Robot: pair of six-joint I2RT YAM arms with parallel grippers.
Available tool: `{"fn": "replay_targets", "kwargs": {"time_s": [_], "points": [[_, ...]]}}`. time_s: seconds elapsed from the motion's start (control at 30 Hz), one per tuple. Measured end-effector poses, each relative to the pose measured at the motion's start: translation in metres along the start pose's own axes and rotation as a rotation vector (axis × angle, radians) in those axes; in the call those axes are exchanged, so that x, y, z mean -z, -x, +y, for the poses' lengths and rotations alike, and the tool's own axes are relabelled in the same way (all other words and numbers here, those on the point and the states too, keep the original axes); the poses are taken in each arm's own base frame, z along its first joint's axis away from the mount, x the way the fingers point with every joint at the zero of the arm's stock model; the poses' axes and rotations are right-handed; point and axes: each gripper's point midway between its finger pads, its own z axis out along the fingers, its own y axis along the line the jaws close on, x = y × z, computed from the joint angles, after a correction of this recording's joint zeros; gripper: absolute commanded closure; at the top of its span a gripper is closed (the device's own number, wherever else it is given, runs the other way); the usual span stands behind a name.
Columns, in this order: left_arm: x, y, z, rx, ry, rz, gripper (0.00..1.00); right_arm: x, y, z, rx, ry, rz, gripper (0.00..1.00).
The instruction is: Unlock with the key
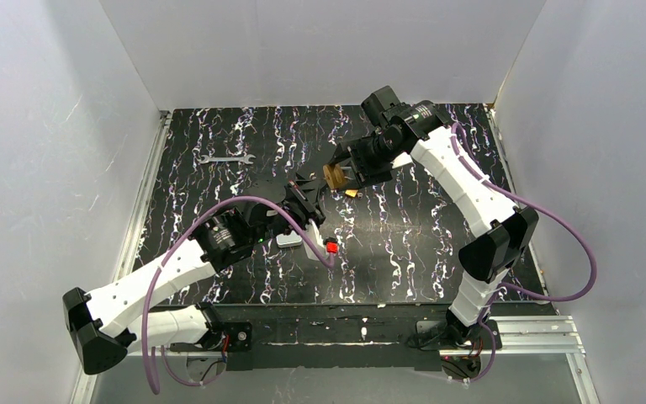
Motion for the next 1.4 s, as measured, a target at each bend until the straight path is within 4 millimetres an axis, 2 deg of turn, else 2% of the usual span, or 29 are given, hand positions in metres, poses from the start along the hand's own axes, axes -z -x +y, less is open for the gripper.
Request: {"fn": "replay_targets", "kwargs": {"time_s": [0.83, 1.07, 1.4], "points": [[-0.004, -0.001, -0.002, -0.055, -0.018, 0.006, 1.00, -0.002, -0.002, -0.003, 0.024, -0.017, -0.003, 0.99], [-0.004, 0.001, -0.013, -0.099, -0.047, 0.002, 1.00, -0.006, -0.002, -0.008, 0.027, -0.053, -0.009, 0.99], [-0.004, 0.007, -0.025, -0.153, -0.078, 0.005, 1.00, -0.017, -0.013, -0.012, 0.059, -0.095, 0.009, 0.99]]}}
